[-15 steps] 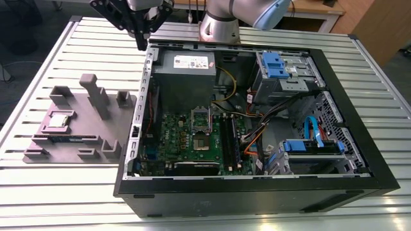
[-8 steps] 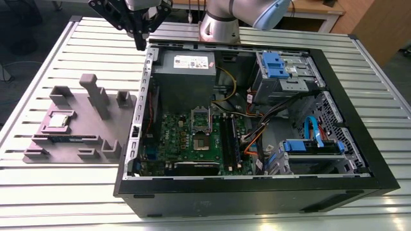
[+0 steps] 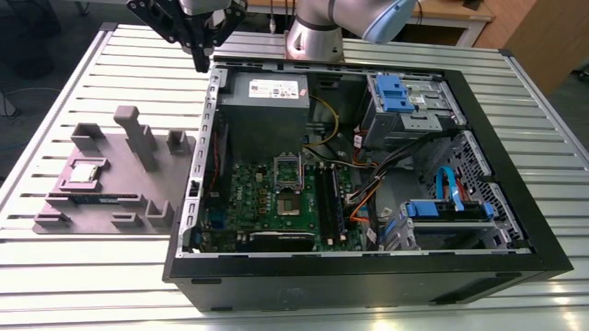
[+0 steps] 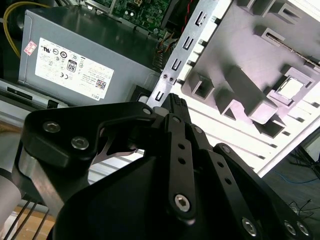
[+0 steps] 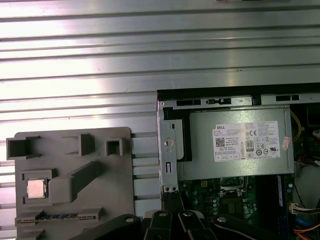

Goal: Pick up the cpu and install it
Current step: 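Reach for the cpu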

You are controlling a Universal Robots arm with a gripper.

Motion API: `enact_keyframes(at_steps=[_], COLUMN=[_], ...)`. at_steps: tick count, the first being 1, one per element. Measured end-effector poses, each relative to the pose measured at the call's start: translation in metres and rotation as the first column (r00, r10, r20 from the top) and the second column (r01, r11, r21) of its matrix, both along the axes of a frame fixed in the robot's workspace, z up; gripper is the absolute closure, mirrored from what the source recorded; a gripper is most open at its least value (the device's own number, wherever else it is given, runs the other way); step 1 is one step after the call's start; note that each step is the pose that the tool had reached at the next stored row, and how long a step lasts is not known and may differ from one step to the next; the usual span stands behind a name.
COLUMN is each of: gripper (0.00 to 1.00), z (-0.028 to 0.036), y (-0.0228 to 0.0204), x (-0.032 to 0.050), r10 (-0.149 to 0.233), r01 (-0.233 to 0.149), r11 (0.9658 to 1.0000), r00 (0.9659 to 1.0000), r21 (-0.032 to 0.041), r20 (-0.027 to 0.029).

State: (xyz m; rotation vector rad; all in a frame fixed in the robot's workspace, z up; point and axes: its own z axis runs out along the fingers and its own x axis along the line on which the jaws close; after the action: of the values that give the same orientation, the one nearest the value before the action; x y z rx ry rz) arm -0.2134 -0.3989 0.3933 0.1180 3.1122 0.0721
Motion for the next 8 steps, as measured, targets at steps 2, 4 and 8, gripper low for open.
enact_keyframes(at_steps=[2, 4, 8], gripper=[0.89, 0.89, 0.89], z=[0.0, 0.0, -0.0001], y=[0.0, 0.0, 0.0], x=[-0.0006, -0.0029, -0.0077], r10=[0.0, 0.0, 0.0], r01=[0.0, 0.0, 0.0], r11=[1.0, 1.0, 1.0], r00=[1.0, 1.0, 1.0], r21=[0.0001, 0.0, 0.0], r20=[0.0, 0.0, 0.0])
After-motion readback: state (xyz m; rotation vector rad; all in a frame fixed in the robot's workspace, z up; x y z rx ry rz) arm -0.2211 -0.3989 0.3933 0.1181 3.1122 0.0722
